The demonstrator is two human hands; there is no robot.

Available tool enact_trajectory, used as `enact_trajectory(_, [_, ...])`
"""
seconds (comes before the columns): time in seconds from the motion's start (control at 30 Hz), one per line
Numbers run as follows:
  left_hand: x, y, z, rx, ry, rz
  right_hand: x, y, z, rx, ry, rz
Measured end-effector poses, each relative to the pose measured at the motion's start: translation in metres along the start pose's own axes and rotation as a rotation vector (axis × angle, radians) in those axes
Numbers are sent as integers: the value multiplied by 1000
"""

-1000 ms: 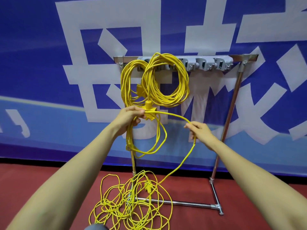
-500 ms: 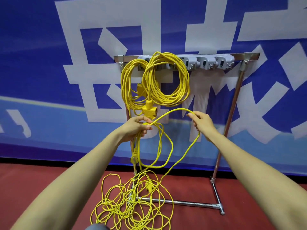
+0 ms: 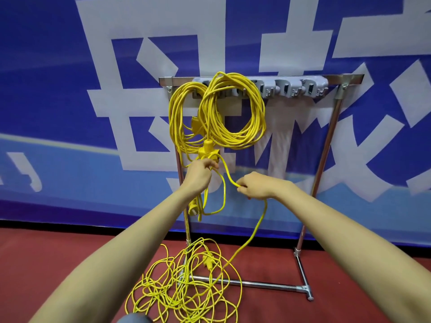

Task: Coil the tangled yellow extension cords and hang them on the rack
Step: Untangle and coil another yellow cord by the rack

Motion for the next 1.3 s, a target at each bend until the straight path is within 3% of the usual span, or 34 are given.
enact_trajectory(0.2, [-2, 0, -2, -102, -140, -17, 12, -13, -11, 82, 90, 403])
enact_trajectory(0.53, [3, 24, 9, -234, -13, 173, 19, -16, -15, 182, 40, 783])
enact_trajectory(0.67, [17, 34, 22, -264, 91, 259, 6, -13, -4, 70, 96, 952])
enact_trajectory(0.87, [30, 49, 41, -224, 149, 283, -57, -15, 4, -24, -163, 1034])
enact_trajectory(0.97, [34, 51, 48, -190, 210, 165, -89, -18, 2, -52, -272, 994])
enact_trajectory(1.13, [45, 32, 40, -169, 148, 97, -78, 16, 7, -142, 72, 1376])
enact_trajectory(1.3, [30, 19, 13, -110, -63, -58, -56, 50, 5, -221, 393, 1411])
Point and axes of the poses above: each hand's wrist, its own z-axis towards the middle knuckle, its own x-axis out of the back of the hand, y = z × x, the point moved 1 cm from there along z, towards the middle knuckle, and after that the axes turned 15 degrees about -x, right-handed, at the moved point
